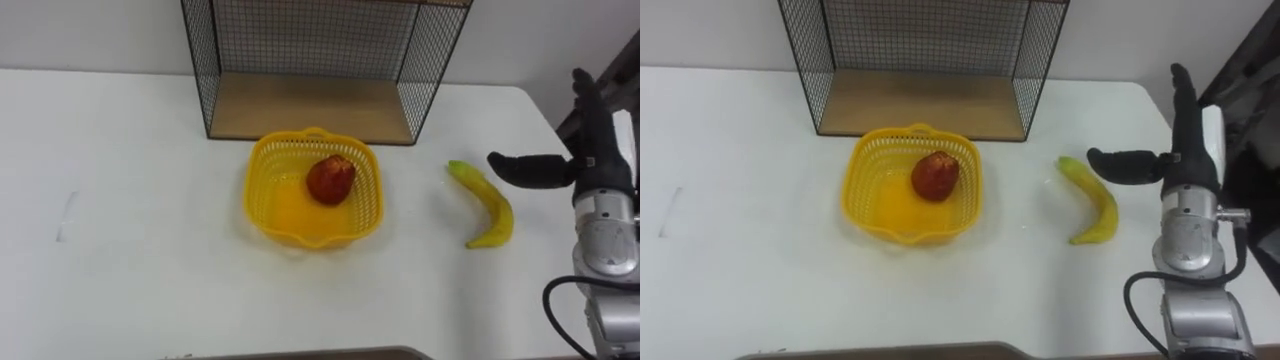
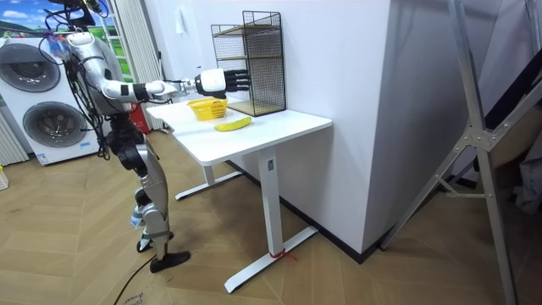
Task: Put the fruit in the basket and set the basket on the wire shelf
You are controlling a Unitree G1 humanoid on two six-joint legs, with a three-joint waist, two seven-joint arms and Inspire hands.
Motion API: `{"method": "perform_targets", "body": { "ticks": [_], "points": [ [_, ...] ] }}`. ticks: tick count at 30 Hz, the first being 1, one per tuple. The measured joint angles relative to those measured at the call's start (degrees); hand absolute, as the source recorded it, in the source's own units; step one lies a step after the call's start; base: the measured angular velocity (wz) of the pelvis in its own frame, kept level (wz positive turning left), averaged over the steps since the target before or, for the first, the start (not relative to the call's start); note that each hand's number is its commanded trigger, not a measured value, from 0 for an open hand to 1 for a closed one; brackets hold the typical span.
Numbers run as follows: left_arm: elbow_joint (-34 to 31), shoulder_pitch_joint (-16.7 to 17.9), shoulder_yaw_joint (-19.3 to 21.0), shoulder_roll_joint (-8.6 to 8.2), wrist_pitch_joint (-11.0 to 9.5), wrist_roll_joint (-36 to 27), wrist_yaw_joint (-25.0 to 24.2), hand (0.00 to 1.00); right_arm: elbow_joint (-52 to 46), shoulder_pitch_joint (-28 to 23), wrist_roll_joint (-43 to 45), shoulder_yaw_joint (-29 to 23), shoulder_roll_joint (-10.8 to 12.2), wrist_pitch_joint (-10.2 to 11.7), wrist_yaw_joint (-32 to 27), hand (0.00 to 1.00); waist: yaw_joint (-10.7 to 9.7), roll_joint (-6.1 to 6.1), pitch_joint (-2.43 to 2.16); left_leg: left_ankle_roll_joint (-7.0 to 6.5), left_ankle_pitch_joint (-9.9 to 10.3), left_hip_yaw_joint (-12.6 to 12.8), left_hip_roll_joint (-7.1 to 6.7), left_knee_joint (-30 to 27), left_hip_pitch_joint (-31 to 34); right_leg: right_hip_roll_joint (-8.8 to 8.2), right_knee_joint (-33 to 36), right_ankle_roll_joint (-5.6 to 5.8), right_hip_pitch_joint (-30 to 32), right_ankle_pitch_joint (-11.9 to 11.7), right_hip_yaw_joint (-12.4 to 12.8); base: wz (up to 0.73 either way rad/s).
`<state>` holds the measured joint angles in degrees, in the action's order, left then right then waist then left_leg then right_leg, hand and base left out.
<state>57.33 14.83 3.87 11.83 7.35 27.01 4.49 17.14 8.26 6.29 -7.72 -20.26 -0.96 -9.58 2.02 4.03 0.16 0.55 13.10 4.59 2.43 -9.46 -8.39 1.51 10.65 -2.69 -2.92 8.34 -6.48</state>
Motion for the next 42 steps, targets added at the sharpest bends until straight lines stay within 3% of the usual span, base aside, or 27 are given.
{"method": "perform_targets", "body": {
  "ticks": [7,12,18,27,31,34,35,36,42],
  "points": [
    [0.0,0.4,0.0,-0.01,1.4,-0.4,0.0,0.0,7.4,2.5,-4.7,2.7,-0.5,-2.6,5.9,0.0,0.2,1.13,-0.67,0.0,0.0,-0.1,0.02,-0.1,-0.1,0.02,0.1,-0.02,-0.1,0.0,-0.1,0.0],
    [-1.1,1.0,2.6,-0.03,1.4,0.0,-0.2,0.0,16.2,5.6,-6.4,2.0,-0.5,-2.8,9.0,0.0,0.0,1.45,-0.38,0.0,0.0,-0.5,-0.05,-0.1,0.1,-0.1,-0.1,-0.01,-0.2,0.0,-0.6,0.03],
    [-1.0,0.6,2.8,0.21,1.5,0.0,-0.2,0.0,23.8,6.2,-7.7,2.0,-1.0,-2.9,12.0,0.0,0.1,1.28,-0.19,0.0,0.0,-1.5,-0.12,-0.1,0.2,-0.27,-0.4,0.0,-0.5,0.0,-1.4,0.08],
    [-0.4,-0.1,2.7,0.56,2.1,-0.4,-0.2,0.0,30.2,6.5,-5.3,3.2,-1.5,-1.2,14.9,0.0,0.5,2.12,-0.31,0.0,0.0,-2.4,-0.17,-0.1,-0.4,-0.25,-1.1,0.04,-2.1,0.0,-1.9,0.06],
    [0.4,-0.9,2.6,0.69,2.1,-0.4,-0.1,0.0,33.9,6.3,-2.5,4.0,-2.3,1.1,15.0,0.0,1.2,2.01,-0.29,0.0,0.0,-3.4,-0.29,-0.3,-0.9,-0.31,-2.1,0.09,-3.2,0.1,-2.8,0.11],
    [1.8,-1.2,2.6,0.68,2.1,-0.4,0.2,0.0,34.1,6.3,-0.3,3.5,-2.5,1.2,15.4,0.0,1.3,1.94,-0.32,0.01,0.1,-3.8,-0.27,-0.3,-0.8,-0.28,-2.0,0.13,-3.1,0.2,-3.1,0.12],
    [2.0,-1.2,2.6,0.67,2.1,-0.4,0.2,0.0,34.1,6.3,0.1,3.5,-2.5,1.2,15.5,0.94,1.3,1.88,-0.35,0.01,0.1,-3.8,-0.26,-0.3,-0.8,-0.28,-2.0,0.11,-3.1,0.2,-3.1,0.05],
    [2.3,-1.2,2.6,0.67,2.2,-0.4,0.3,0.0,34.1,6.3,0.8,3.4,-2.5,1.2,15.5,1.0,1.3,1.78,-0.4,0.01,0.1,-4.0,-0.26,-0.3,-0.7,-0.28,-2.0,0.07,-3.1,0.2,-3.2,0.06],
    [2.3,-1.4,2.6,0.67,2.2,0.0,0.4,0.0,34.9,6.3,7.5,2.8,-2.8,1.4,13.3,1.0,1.4,0.8,-0.92,0.01,0.1,-4.0,-0.26,-0.4,-1.2,-0.25,-2.0,0.05,-3.9,0.0,-3.2,0.01]
  ]
}}
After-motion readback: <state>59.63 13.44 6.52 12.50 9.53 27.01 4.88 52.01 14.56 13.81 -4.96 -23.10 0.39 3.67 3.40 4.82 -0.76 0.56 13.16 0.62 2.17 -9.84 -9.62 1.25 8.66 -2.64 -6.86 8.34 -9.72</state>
